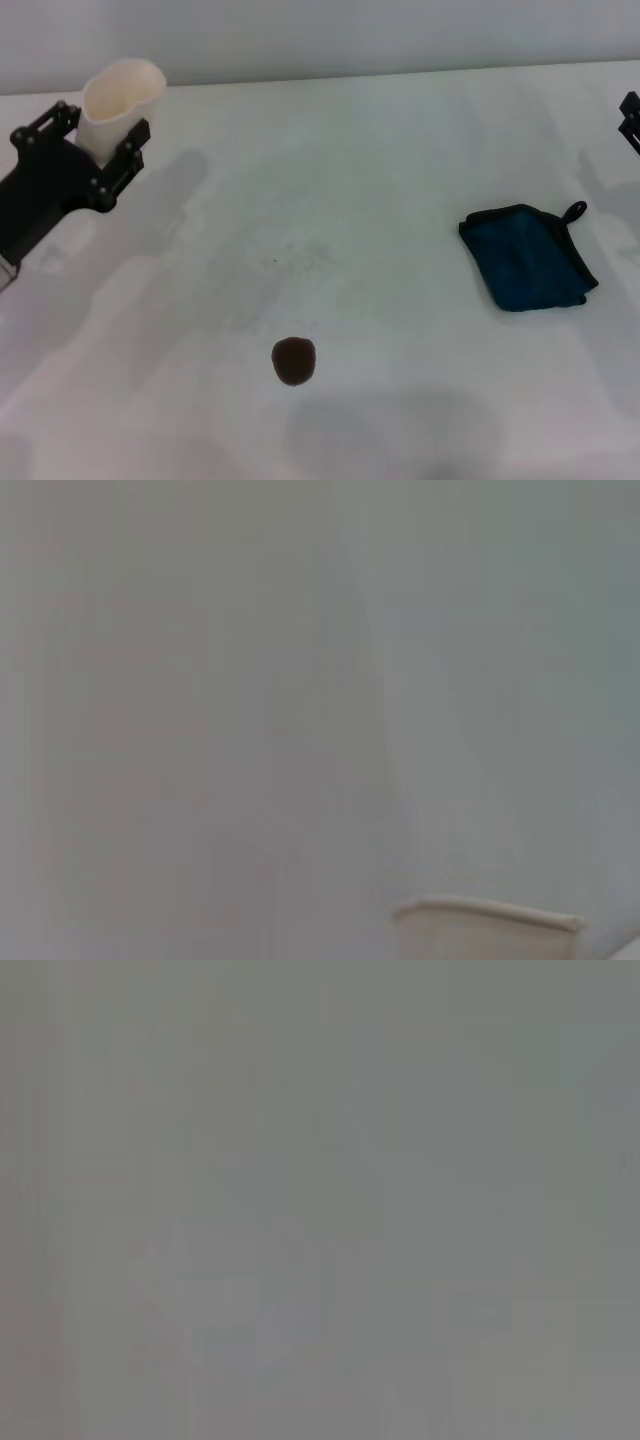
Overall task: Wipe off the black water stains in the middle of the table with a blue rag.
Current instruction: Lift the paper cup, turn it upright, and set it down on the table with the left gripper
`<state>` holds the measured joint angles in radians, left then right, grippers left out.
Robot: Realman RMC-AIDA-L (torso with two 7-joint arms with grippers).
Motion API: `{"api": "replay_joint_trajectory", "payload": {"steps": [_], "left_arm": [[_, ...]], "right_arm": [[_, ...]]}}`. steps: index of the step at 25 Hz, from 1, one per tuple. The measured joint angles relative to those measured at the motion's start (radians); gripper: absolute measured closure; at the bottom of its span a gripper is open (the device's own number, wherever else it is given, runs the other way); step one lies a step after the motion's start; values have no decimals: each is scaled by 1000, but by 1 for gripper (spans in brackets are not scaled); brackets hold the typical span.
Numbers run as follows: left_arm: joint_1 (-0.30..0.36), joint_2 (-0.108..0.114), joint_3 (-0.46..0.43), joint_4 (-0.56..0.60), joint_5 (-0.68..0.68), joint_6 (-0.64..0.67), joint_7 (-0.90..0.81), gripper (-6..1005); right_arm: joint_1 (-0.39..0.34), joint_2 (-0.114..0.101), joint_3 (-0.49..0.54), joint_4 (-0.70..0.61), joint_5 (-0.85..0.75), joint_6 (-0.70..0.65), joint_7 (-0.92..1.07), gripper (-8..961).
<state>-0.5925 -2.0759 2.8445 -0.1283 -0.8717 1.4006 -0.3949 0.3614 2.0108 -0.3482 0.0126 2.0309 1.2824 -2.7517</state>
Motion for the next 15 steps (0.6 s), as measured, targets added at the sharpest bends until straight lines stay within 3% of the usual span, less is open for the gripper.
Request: {"api": "replay_joint_trajectory", "payload": {"steps": [7, 15], "left_arm": [[46, -3, -2, 135, -56, -86, 1, 467], [48, -8, -2, 205, -56, -239, 6, 481]], "right_arm": [[3, 0, 0, 0, 0, -27, 0, 150], [-3, 0, 2, 0, 0, -36, 0, 152]]}}
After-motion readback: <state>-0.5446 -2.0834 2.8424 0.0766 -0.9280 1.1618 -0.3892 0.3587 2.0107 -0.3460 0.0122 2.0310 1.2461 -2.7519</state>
